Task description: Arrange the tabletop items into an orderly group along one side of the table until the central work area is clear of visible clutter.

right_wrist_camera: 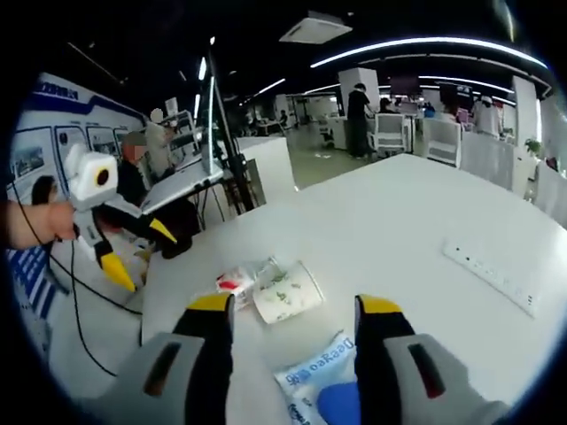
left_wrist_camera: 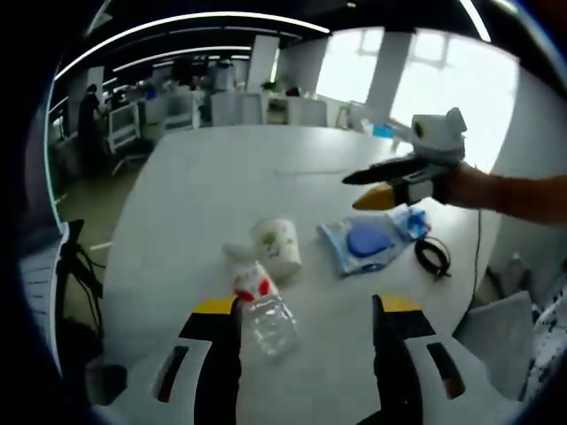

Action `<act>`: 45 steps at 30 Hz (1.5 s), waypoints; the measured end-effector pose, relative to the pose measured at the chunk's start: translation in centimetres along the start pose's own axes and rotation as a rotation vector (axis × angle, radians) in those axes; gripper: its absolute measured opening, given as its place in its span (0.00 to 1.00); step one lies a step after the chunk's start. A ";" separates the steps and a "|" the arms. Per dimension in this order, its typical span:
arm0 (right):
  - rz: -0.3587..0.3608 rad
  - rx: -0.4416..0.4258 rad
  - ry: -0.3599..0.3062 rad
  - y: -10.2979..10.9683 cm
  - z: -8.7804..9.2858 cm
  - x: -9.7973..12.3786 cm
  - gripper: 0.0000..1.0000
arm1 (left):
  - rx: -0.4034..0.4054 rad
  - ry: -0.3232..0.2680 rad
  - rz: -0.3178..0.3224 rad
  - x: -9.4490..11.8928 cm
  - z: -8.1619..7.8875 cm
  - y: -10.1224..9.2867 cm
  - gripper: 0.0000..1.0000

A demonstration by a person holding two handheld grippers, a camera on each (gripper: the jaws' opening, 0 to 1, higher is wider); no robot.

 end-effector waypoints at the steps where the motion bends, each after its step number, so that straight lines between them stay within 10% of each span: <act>1: -0.008 0.007 0.007 0.0 0.0 -0.3 0.53 | 0.001 0.002 -0.002 0.1 0.1 0.1 0.56; 31: -0.263 0.100 0.164 -0.7 1.6 -8.5 0.50 | 0.058 0.031 -0.027 0.3 2.4 2.2 0.54; 45: -0.403 -0.012 0.252 -1.2 3.1 -10.5 0.42 | 0.069 0.030 -0.022 -0.6 2.8 2.7 0.52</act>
Point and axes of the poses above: the point that each gripper's makers call its tool centre point, and the gripper's own axes: x roughly backward along the fingers, y roughly to its left, z roughly out of its underside, the point moved 2 cm from there along x, roughly backward along the fingers, and after that the axes turned 10 degrees about -y, right-handed, at the moved point
